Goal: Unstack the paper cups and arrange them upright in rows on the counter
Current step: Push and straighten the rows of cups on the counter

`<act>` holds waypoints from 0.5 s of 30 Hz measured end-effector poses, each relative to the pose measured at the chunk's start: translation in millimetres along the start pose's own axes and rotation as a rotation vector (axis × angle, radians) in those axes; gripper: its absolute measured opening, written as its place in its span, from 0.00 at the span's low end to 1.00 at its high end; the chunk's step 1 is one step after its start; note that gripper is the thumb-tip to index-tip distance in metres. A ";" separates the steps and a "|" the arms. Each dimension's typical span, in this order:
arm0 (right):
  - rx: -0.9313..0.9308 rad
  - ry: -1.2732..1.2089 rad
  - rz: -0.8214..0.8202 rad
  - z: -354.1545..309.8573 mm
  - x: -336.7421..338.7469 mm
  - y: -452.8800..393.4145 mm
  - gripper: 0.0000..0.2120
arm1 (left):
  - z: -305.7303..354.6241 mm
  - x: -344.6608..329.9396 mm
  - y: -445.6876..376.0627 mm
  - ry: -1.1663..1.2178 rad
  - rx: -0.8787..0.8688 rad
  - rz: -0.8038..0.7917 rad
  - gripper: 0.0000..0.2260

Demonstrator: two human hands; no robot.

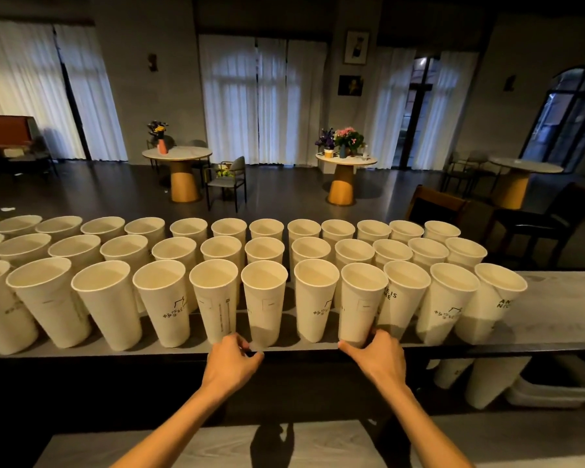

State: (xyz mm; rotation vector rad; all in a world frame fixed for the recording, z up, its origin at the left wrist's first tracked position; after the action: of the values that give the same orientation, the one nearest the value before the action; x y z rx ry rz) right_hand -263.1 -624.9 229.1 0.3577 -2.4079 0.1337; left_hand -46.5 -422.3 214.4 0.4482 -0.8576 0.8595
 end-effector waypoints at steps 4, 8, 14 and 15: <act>0.022 -0.049 0.142 4.6 4.9 23.8 0.23 | 0.7 -4.5 -10.6 -0.019 0.009 0.008 0.16; 0.102 0.019 0.006 -11.8 -12.9 34.6 0.21 | 6.0 -9.1 -17.5 -0.040 0.004 0.020 0.22; 0.114 -0.010 -0.111 -52.7 -46.0 31.7 0.33 | 11.9 -12.5 -27.3 -0.053 0.005 0.036 0.35; 0.105 -0.018 -0.102 -57.0 -49.0 29.7 0.31 | 11.9 -13.3 -29.0 -0.046 -0.001 0.037 0.36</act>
State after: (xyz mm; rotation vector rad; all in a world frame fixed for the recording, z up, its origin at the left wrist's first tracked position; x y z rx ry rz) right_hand -200.6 -574.8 240.2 0.5316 -2.4004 0.2125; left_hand -33.5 -453.5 210.4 0.4537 -0.9116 0.8855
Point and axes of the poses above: each hand's wrist, its own y-axis away from the middle knuckle, its own x-axis out of the back of the hand, z = x × y, the point moved 4 cm from there along -y, towards the middle knuckle, and after that the axes turned 9 degrees about -y, right-handed, at the moved point
